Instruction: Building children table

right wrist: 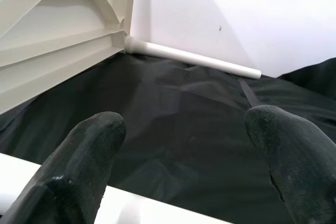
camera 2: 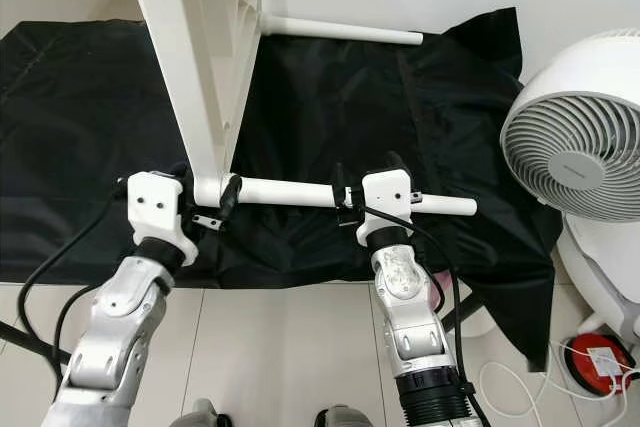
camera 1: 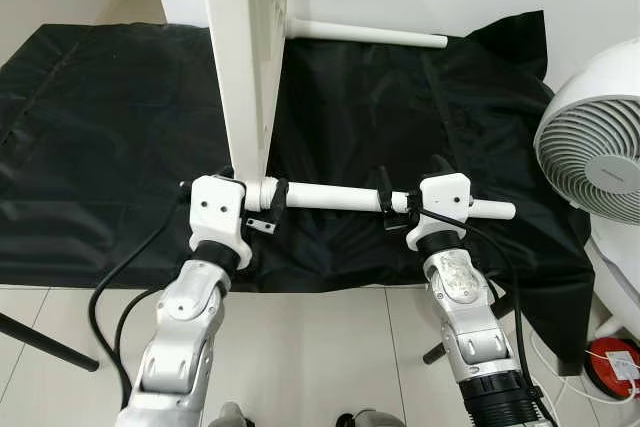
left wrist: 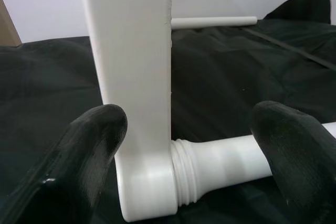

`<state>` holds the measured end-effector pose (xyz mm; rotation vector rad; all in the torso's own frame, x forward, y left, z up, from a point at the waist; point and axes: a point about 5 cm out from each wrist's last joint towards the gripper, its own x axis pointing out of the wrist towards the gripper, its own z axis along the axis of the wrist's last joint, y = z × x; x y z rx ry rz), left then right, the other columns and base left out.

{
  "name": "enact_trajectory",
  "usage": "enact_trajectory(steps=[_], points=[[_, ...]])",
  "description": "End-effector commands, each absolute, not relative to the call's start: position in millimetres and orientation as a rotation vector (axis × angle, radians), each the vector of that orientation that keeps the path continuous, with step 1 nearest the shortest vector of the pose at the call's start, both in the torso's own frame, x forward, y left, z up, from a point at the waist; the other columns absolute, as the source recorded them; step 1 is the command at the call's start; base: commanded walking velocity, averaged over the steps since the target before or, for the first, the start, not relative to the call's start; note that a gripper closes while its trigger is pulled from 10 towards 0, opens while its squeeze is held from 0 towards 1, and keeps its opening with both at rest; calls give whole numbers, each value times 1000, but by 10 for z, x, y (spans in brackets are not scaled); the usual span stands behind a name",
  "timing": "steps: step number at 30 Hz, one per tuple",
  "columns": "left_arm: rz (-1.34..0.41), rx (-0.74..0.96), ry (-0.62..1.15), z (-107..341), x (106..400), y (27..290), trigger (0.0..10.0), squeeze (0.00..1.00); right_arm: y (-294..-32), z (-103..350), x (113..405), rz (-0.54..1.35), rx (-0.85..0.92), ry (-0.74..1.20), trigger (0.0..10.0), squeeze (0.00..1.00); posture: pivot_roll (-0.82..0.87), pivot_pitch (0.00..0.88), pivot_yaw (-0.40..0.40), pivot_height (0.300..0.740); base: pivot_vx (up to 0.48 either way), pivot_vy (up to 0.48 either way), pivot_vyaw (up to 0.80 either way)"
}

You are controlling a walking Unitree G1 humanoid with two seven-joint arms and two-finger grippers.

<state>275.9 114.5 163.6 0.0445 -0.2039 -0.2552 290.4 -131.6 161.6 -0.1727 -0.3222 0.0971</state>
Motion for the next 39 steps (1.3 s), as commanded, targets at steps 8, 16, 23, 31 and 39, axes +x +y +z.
enact_trajectory(steps=[8, 16, 23, 31, 39], points=[[-57, 43, -165, 1639, 2959, 1265, 10000, 0, -1315, 1666, 2913, 90, -171, -335, 10000, 0, -68, 115, 10, 740, 0, 0, 0], [74, 19, -159, 1679, 2998, 1361, 10000, 0, -1319, 1697, 2929, 81, -168, -345, 10000, 0, -76, 108, 9, 740, 0, 0, 0], [-14, -37, -198, 1701, 2937, 1273, 10000, 1000, -1304, 1687, 2934, 90, -169, -342, 10000, 0, -70, 103, 0, 740, 0, 0, 0], [20, -17, -212, 1770, 2934, 1326, 10000, 1000, -1328, 1698, 2949, 86, -178, -343, 10000, 0, -71, 109, 0, 740, 0, 0, 0], [140, 48, -182, 1809, 3009, 1440, 10000, 0, -1289, 1716, 2969, 89, -166, -349, 10000, 0, -71, 105, 3, 740, 0, 0, 0]])
